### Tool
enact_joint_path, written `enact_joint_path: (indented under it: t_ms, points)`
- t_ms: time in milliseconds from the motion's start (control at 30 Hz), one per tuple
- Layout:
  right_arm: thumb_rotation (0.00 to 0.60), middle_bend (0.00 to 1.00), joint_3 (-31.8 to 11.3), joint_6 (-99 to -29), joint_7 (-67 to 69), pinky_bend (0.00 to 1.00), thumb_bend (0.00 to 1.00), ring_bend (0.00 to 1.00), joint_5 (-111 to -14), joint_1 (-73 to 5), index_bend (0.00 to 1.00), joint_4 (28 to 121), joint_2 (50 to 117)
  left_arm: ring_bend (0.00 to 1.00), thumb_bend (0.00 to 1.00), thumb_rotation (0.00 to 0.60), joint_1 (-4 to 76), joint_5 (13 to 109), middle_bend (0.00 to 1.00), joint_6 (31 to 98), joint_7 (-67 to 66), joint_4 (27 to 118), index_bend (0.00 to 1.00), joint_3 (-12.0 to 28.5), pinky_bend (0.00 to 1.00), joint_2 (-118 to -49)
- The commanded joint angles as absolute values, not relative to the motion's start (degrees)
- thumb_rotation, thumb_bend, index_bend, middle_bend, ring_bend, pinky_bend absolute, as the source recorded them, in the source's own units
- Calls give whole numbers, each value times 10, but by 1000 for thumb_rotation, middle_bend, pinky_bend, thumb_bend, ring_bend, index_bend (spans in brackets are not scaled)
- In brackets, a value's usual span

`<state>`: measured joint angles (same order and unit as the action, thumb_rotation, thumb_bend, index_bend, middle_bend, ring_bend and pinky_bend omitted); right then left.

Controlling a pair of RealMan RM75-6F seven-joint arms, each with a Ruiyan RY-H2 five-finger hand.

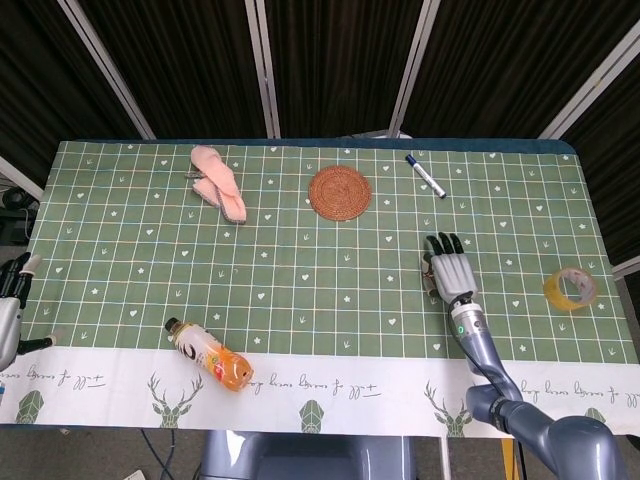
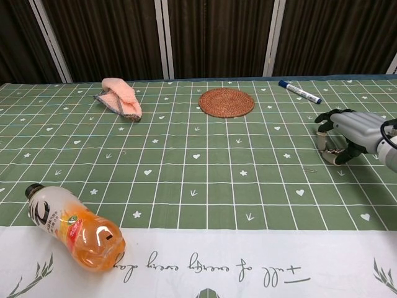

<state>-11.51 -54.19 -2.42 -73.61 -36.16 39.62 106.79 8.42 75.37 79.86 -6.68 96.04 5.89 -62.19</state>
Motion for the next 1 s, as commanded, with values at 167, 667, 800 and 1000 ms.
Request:
enact_joint_path:
  t_ms: [167, 667, 800, 1000]
  points:
    - [600, 114, -119, -552, -22, 0, 375, 0, -738, -361, 555, 409, 1063, 0, 43, 600, 84, 753, 0, 797, -65, 960, 0, 59, 0, -622]
    - [600, 119, -172, -599, -61, 0, 388, 0, -694, -350, 575, 580, 985, 0, 41, 600, 83, 765, 0, 805, -57, 971, 0, 58, 0, -616]
    - [600, 119, -191, -603, -75, 0, 388, 0, -661, -342, 576, 642, 966, 0, 43, 600, 81, 770, 0, 809, -57, 974, 0, 57, 0, -614]
    - [600, 121, -243, -607, -79, 0, 391, 0, -558, -324, 576, 771, 941, 0, 43, 600, 80, 774, 0, 813, -53, 977, 0, 57, 0, -612]
